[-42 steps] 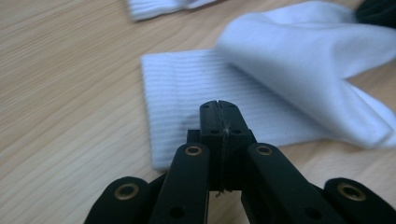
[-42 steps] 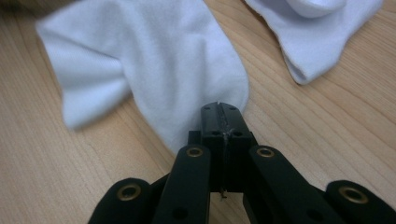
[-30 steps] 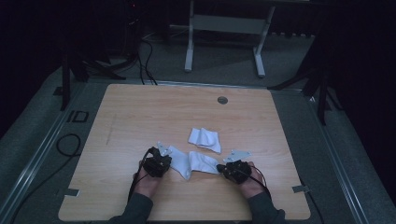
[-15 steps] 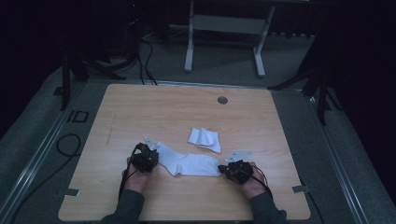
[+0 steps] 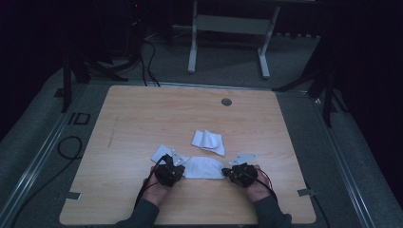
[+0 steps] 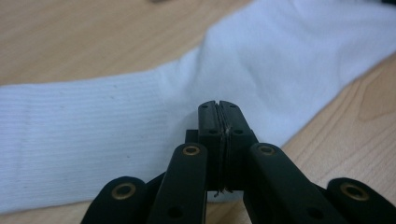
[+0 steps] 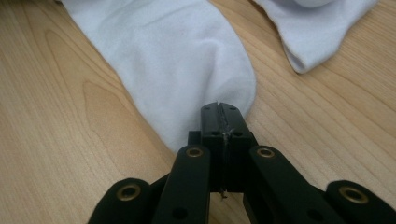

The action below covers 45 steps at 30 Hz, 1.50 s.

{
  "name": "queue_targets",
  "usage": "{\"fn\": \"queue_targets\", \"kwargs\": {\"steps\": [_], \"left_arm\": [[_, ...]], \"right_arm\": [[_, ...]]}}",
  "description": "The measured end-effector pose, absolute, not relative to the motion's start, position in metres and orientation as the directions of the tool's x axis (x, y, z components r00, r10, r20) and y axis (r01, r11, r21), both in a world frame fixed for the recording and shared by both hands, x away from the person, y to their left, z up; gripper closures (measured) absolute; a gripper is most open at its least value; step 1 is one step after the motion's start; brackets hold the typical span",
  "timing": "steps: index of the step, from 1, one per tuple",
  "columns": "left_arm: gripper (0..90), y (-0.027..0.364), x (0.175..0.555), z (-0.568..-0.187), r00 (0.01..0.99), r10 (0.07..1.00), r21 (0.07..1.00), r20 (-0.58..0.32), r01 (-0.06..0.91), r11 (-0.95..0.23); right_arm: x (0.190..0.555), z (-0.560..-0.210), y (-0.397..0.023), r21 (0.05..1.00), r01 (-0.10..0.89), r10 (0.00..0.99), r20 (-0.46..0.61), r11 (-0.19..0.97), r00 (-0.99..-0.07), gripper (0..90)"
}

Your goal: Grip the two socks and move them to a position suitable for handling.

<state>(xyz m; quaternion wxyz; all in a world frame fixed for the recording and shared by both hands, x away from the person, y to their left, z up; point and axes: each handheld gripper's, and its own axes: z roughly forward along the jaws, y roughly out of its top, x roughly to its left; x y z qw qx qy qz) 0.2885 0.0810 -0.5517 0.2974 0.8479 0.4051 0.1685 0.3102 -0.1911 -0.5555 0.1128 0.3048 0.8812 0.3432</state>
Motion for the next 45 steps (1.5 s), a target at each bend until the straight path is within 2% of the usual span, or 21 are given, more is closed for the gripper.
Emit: {"fn": "queue_targets", "kwargs": {"steps": [9,13,14,17,22,26,29,30,35,37,45], "left_arm": [[88.7,0.080,0.279,-0.552,0.635,0.772,0.641,0.011,0.588,-0.493],[88.0,0.079,0.276,-0.552,0.646,0.763,0.649,-0.005,0.583,-0.489],[83.0,0.080,0.276,-0.552,0.648,0.762,0.654,-0.014,0.583,-0.483],[78.5,0.084,0.274,-0.549,0.646,0.763,0.675,-0.038,0.580,-0.457],[74.9,0.094,0.272,-0.541,0.632,0.774,0.711,-0.045,0.564,-0.420],[73.6,0.102,0.275,-0.539,0.613,0.789,0.718,-0.047,0.570,-0.400],[71.7,0.106,0.276,-0.538,0.601,0.797,0.724,-0.057,0.575,-0.382],[71.7,0.112,0.277,-0.537,0.584,0.809,0.731,-0.060,0.578,-0.363],[71.7,0.118,0.281,-0.536,0.558,0.828,0.734,-0.060,0.587,-0.342],[76.1,0.118,0.283,-0.536,0.545,0.836,0.731,-0.062,0.595,-0.334],[89.6,0.110,0.301,-0.533,0.516,0.856,0.731,0.025,0.575,-0.368]], "right_arm": [[0.306,-0.553,-0.197,0.652,0.461,0.599,0.013,0.602,-0.801,88.8],[0.304,-0.549,-0.198,0.633,0.481,0.591,0.044,0.607,-0.805,85.2],[0.302,-0.543,-0.196,0.653,0.458,0.579,0.036,0.603,-0.814,84.8],[0.308,-0.527,-0.190,0.682,0.426,0.596,-0.018,0.594,-0.803,84.3],[0.338,-0.510,-0.170,0.713,0.408,0.637,-0.069,0.570,-0.768,87.4],[0.370,-0.508,-0.149,0.696,0.422,0.656,-0.093,0.581,-0.749,88.2],[0.387,-0.512,-0.138,0.673,0.444,0.667,-0.100,0.591,-0.738,88.2],[0.405,-0.525,-0.126,0.633,0.459,0.676,-0.141,0.623,-0.723,89.5],[0.411,-0.543,-0.119,0.590,0.475,0.671,-0.161,0.653,-0.724,89.8],[0.410,-0.543,-0.116,0.597,0.471,0.663,-0.140,0.649,-0.735,89.8],[0.402,-0.544,-0.090,0.597,0.433,0.616,-0.132,0.675,-0.777,89.8]]}}
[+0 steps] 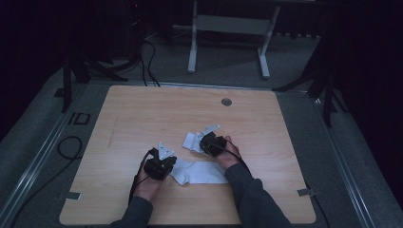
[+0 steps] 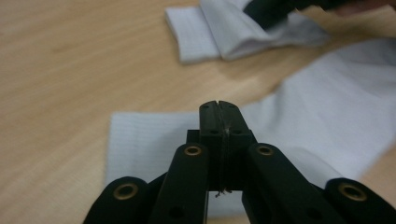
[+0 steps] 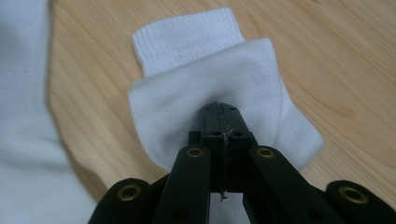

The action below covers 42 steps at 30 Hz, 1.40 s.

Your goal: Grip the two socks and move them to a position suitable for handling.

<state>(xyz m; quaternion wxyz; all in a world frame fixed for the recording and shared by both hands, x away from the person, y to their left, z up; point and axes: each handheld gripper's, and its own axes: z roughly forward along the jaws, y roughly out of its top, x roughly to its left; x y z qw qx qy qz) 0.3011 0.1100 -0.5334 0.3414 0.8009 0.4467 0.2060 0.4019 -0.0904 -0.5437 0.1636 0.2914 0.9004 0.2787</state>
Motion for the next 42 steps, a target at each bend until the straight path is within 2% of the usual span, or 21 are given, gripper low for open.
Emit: {"fn": "queue_targets", "kwargs": {"steps": [10,20,24,30,32,33,35,36,37,38,39,42], "left_arm": [[89.6,0.095,0.346,-0.540,0.476,0.877,0.703,0.069,0.600,-0.381],[89.7,0.091,0.364,-0.553,0.442,0.896,0.674,0.040,0.649,-0.351],[89.7,0.092,0.364,-0.554,0.452,0.891,0.674,0.042,0.645,-0.359],[89.7,0.091,0.363,-0.555,0.454,0.890,0.676,0.047,0.641,-0.363],[89.7,0.092,0.363,-0.555,0.454,0.890,0.676,0.046,0.641,-0.362],[89.7,0.092,0.363,-0.555,0.452,0.891,0.677,0.038,0.644,-0.356],[89.8,0.093,0.364,-0.555,0.454,0.891,0.679,0.031,0.645,-0.352],[89.7,0.093,0.364,-0.555,0.454,0.891,0.678,0.028,0.646,-0.350],[89.7,0.093,0.364,-0.555,0.454,0.891,0.678,0.028,0.646,-0.350],[89.7,0.094,0.364,-0.555,0.456,0.889,0.680,0.024,0.645,-0.349],[89.7,0.094,0.364,-0.555,0.456,0.889,0.680,0.024,0.645,-0.349],[89.7,0.094,0.364,-0.555,0.462,0.887,0.678,0.024,0.644,-0.354]], "right_arm": [[0.397,-0.545,-0.072,0.608,0.416,0.589,-0.109,0.676,-0.800,89.9],[0.393,-0.543,-0.068,0.608,0.388,0.549,-0.095,0.692,-0.830,88.3],[0.388,-0.531,-0.073,0.639,0.381,0.556,-0.090,0.669,-0.826,80.0],[0.374,-0.516,-0.079,0.663,0.327,0.501,-0.083,0.673,-0.862,59.3],[0.372,-0.516,-0.078,0.662,0.324,0.493,-0.079,0.676,-0.867,57.0],[0.370,-0.524,-0.072,0.629,0.307,0.470,-0.107,0.714,-0.876,51.9],[0.370,-0.531,-0.068,0.606,0.295,0.468,-0.147,0.739,-0.871,51.5],[0.371,-0.535,-0.067,0.595,0.297,0.470,-0.156,0.746,-0.869,55.8],[0.371,-0.535,-0.067,0.595,0.297,0.470,-0.156,0.746,-0.869,55.8],[0.372,-0.538,-0.066,0.583,0.300,0.474,-0.168,0.755,-0.864,77.1],[0.372,-0.537,-0.067,0.584,0.300,0.477,-0.173,0.754,-0.862,84.5],[0.372,-0.530,-0.076,0.602,0.302,0.501,-0.193,0.739,-0.844,87.5]]}}
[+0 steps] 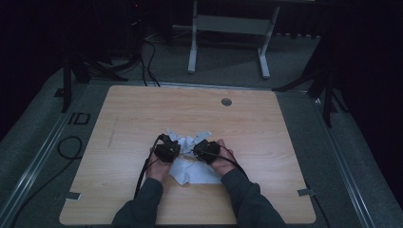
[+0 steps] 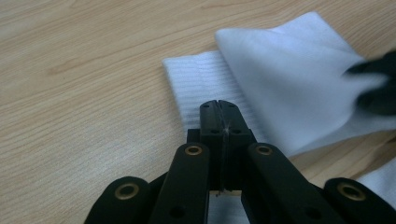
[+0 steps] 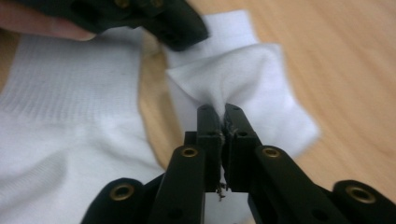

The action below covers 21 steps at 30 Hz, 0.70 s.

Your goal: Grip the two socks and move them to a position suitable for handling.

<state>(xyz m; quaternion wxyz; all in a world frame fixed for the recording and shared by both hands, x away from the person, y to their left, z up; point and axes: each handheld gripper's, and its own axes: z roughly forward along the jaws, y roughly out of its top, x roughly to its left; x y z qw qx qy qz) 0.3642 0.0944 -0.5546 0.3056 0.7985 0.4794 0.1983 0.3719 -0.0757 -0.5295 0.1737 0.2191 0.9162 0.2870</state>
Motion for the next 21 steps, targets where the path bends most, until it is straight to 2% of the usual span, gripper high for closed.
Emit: {"fn": "queue_targets", "kwargs": {"steps": [2,9,15,21], "left_arm": [[89.8,0.094,0.364,-0.555,0.461,0.887,0.678,0.023,0.645,-0.353],[89.7,0.093,0.364,-0.554,0.460,0.887,0.675,0.035,0.643,-0.361],[89.7,0.093,0.364,-0.554,0.462,0.886,0.673,0.041,0.643,-0.366],[89.7,0.093,0.365,-0.553,0.457,0.889,0.666,0.043,0.650,-0.366]], "right_arm": [[0.372,-0.526,-0.080,0.606,0.303,0.507,-0.196,0.735,-0.839,87.6],[0.367,-0.512,-0.134,0.620,0.334,0.563,-0.214,0.710,-0.798,87.3],[0.363,-0.520,-0.190,0.605,0.406,0.626,-0.205,0.686,-0.752,87.1],[0.358,-0.532,-0.218,0.590,0.439,0.648,-0.195,0.677,-0.736,86.9]]}}
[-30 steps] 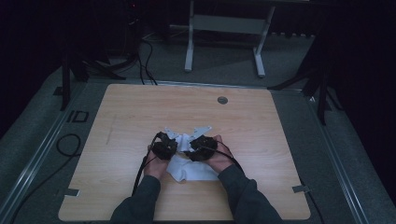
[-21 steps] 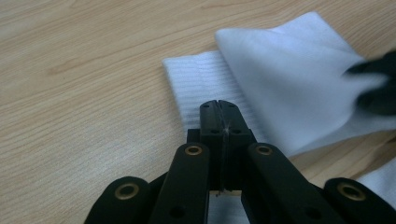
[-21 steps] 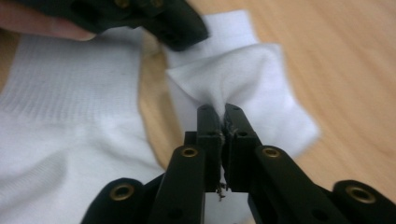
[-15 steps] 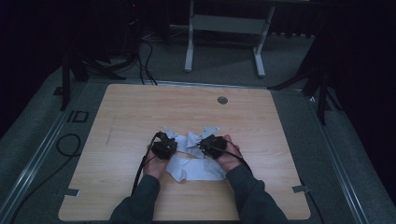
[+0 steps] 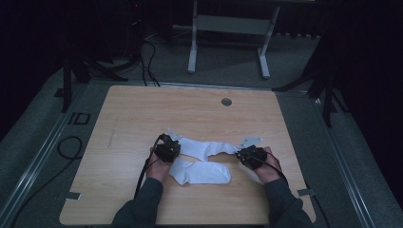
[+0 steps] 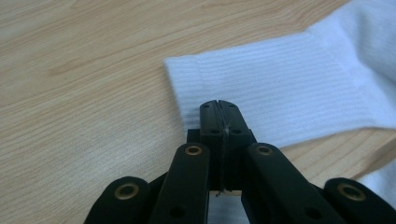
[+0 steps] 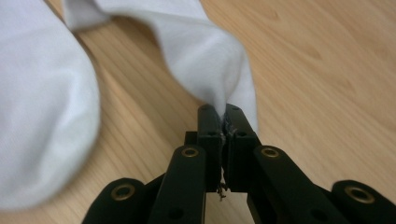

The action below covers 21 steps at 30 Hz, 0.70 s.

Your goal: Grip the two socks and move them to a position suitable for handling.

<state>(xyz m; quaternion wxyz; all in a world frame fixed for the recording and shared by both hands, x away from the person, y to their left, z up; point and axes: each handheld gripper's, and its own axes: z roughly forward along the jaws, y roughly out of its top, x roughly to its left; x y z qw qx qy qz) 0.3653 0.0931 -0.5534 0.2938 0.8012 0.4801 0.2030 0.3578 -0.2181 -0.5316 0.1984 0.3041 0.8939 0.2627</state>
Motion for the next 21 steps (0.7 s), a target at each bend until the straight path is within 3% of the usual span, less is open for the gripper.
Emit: {"fn": "queue_targets", "kwargs": {"steps": [8,15,21], "left_arm": [[89.5,0.096,0.376,-0.553,0.402,0.915,0.666,0.028,0.676,-0.317],[89.1,0.098,0.386,-0.553,0.355,0.935,0.670,0.024,0.688,-0.279],[89.0,0.105,0.393,-0.553,0.307,0.951,0.672,0.022,0.700,-0.242]], "right_arm": [[0.359,-0.539,-0.228,0.588,0.465,0.665,-0.175,0.662,-0.726,85.4],[0.356,-0.537,-0.226,0.604,0.452,0.658,-0.165,0.657,-0.735,65.2],[0.352,-0.530,-0.231,0.632,0.459,0.673,-0.138,0.625,-0.727,57.8]]}}
